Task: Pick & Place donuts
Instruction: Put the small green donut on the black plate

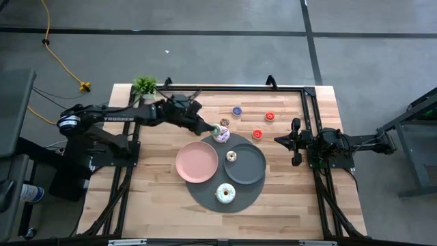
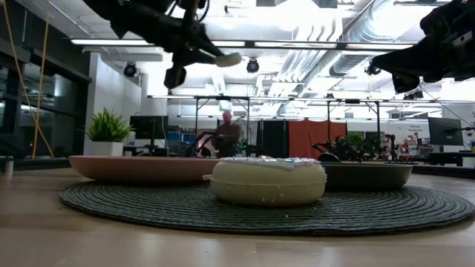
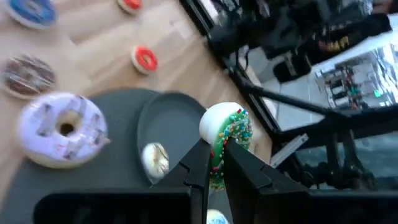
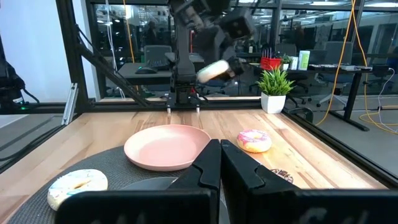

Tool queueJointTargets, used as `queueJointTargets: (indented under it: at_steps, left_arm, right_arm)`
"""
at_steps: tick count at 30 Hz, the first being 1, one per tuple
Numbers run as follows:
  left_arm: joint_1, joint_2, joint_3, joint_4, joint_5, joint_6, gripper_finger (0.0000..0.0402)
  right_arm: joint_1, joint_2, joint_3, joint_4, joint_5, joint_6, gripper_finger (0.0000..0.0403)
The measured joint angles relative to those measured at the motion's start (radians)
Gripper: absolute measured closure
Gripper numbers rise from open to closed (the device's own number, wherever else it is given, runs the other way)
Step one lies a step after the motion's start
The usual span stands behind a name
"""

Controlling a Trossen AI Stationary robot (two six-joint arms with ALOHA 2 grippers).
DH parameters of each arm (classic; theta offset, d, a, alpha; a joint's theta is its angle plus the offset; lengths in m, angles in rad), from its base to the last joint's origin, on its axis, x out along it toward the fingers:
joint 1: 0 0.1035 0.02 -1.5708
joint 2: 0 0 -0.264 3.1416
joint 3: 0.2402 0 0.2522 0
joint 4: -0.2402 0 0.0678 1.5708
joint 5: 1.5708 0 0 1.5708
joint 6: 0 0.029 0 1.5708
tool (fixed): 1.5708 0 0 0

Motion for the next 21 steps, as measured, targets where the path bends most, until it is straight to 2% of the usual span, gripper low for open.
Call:
queueJointTargets:
  at_steps: [6,12,18,21]
  left_arm:
    - [-0.1,0.093,-0.001,0.043,-0.052,-0.042,0.0369]
    - [-0.182,0.217,-0.001,0.164,-0.049,-0.062,0.0369]
    - [-0.238,0.316,0.0,0.266,-0.053,-0.106,0.0369]
    - [-0.251,0.36,0.025,0.262,-0.068,-0.125,0.0369]
  right_arm:
    - [0.0,0.0,0.0,0.0,0.0,0.0,0.0402]
    - [0.0,0.0,0.0,0.001,0.0,0.0,0.0402]
    - [0.0,0.0,0.0,0.0,0.0,0.0,0.0402]
    - [0.0,0.0,0.0,0.0,0.0,0.0,0.0402]
